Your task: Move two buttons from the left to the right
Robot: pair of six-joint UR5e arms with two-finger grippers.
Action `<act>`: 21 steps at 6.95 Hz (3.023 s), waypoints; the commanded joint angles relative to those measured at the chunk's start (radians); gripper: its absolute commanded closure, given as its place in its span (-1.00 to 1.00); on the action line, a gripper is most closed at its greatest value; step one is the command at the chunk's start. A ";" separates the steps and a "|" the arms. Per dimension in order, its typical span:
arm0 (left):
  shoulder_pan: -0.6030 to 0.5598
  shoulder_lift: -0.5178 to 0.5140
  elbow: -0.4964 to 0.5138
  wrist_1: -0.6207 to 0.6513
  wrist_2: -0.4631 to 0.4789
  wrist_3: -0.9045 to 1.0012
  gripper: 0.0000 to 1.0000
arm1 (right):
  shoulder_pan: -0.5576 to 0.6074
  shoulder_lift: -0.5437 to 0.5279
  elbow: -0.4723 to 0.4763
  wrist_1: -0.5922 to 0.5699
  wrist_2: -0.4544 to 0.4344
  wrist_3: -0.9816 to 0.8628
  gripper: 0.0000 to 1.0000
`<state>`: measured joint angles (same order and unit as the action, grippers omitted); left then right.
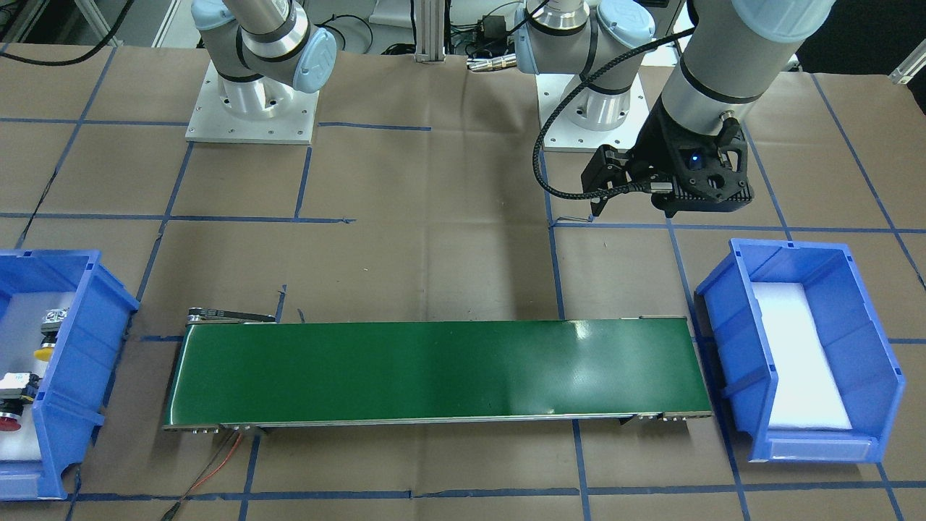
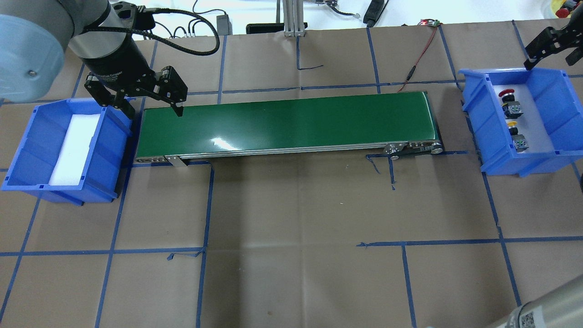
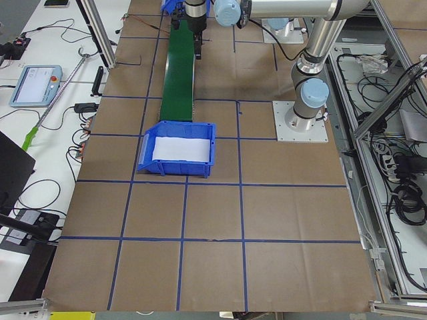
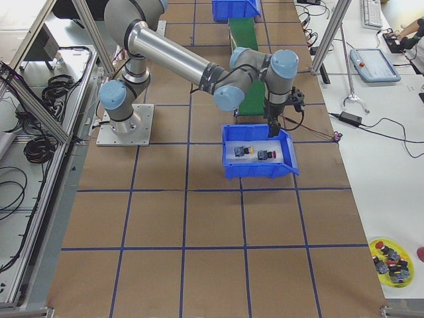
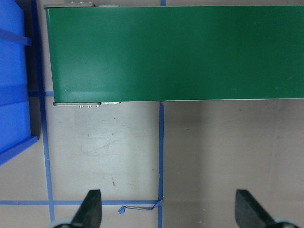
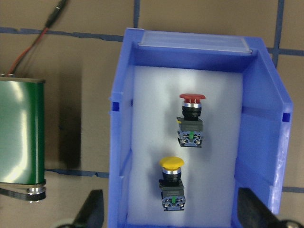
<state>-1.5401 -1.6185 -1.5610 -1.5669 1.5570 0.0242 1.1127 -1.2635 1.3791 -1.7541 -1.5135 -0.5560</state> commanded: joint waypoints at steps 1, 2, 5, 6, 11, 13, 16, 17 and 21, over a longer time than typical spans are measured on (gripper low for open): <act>0.000 0.000 -0.002 0.001 0.000 -0.001 -1.00 | 0.096 -0.126 0.006 0.024 0.021 0.013 -1.00; 0.000 0.000 0.001 0.001 0.000 -0.001 -1.00 | 0.183 -0.192 0.049 0.050 0.023 0.130 -1.00; 0.000 0.000 -0.002 0.001 0.000 -0.001 -1.00 | 0.425 -0.295 0.205 0.055 -0.016 0.557 -1.00; 0.000 0.000 0.001 0.001 0.000 -0.001 -1.00 | 0.499 -0.295 0.215 0.053 -0.019 0.591 -1.00; 0.000 0.000 -0.004 0.001 0.000 -0.001 -1.00 | 0.544 -0.309 0.221 0.059 -0.045 0.597 -1.00; 0.000 0.002 -0.005 0.001 0.000 0.000 -1.00 | 0.544 -0.303 0.219 0.055 -0.050 0.596 -1.00; 0.000 0.002 -0.001 0.001 0.000 -0.001 -1.00 | 0.544 -0.301 0.219 0.050 -0.053 0.594 -1.00; 0.000 0.002 -0.004 -0.001 0.000 -0.001 -1.00 | 0.544 -0.295 0.219 0.038 -0.040 0.594 -1.00; 0.000 0.002 -0.002 0.001 0.000 -0.001 -1.00 | 0.539 -0.260 0.212 0.039 -0.048 0.582 -1.00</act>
<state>-1.5401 -1.6169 -1.5625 -1.5662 1.5570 0.0230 1.6549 -1.5275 1.5949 -1.7159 -1.5585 0.0302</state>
